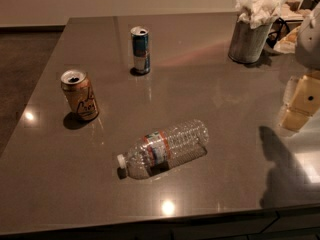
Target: Pick water bottle
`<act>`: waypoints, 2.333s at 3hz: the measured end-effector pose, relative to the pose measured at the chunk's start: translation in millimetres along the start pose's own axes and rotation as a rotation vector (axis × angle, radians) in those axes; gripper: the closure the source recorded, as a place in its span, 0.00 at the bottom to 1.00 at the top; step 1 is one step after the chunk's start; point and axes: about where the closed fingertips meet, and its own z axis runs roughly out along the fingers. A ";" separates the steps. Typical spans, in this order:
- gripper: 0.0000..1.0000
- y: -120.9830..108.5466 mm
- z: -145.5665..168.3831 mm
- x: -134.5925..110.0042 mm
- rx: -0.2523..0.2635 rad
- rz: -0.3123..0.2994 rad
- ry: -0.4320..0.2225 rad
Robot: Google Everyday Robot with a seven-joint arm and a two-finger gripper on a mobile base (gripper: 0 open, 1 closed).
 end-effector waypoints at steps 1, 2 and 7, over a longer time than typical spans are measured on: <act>0.00 -0.4 -0.5 -1.5 0.001 -0.004 -0.001; 0.00 10.2 12.6 -23.8 -0.029 -0.082 -0.007; 0.00 74.4 133.2 -120.2 -0.251 -0.467 -0.072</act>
Offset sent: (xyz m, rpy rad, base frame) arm -0.0024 0.0611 -0.0300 -0.0279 0.0624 0.2033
